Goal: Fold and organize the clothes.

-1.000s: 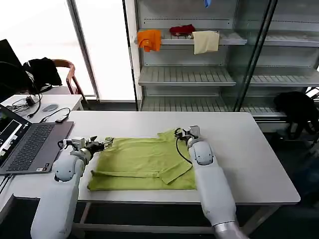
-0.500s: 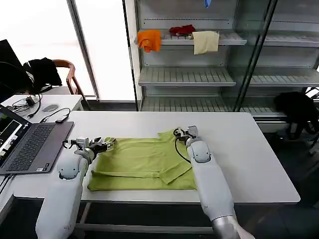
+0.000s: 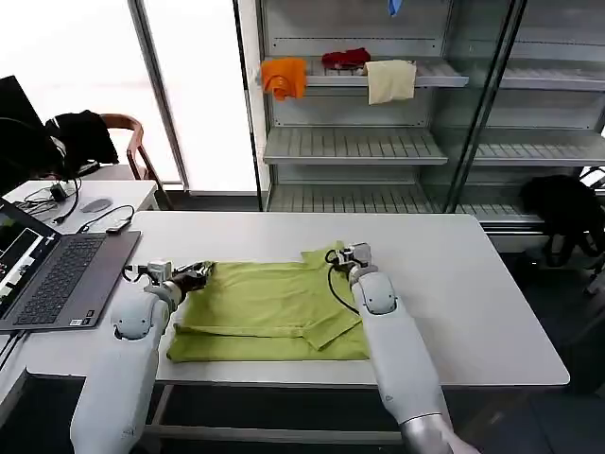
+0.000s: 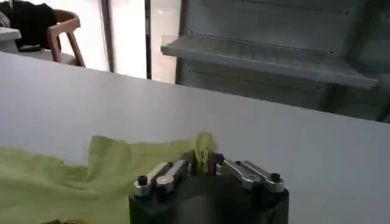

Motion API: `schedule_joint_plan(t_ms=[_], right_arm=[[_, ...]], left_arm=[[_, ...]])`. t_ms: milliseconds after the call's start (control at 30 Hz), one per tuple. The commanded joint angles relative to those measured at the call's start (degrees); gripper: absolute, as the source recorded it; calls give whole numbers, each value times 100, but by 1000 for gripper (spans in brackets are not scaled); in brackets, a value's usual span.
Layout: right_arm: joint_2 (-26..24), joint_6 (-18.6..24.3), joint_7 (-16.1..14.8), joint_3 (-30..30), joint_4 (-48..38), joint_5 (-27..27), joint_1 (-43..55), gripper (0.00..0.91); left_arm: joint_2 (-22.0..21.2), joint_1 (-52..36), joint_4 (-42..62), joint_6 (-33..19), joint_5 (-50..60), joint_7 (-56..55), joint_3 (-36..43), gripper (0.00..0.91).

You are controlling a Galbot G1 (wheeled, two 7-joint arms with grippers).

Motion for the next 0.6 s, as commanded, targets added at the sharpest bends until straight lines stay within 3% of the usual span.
schedule_joint_plan(t_ms=[33,367,600], right_arm=[[279,-24,45,-23,350,337,-45,0],[276,-30,210,-152,1214,851,-232,0],[13,-49,264,-232,1913,1049,-607,0]], left_arm=[[1,-17,-99,-7,-60,14,-3,10],[66,133,-685,-5,-548,-138,-106,10],[124,392,-1085,2,-662,-171,-141,10]])
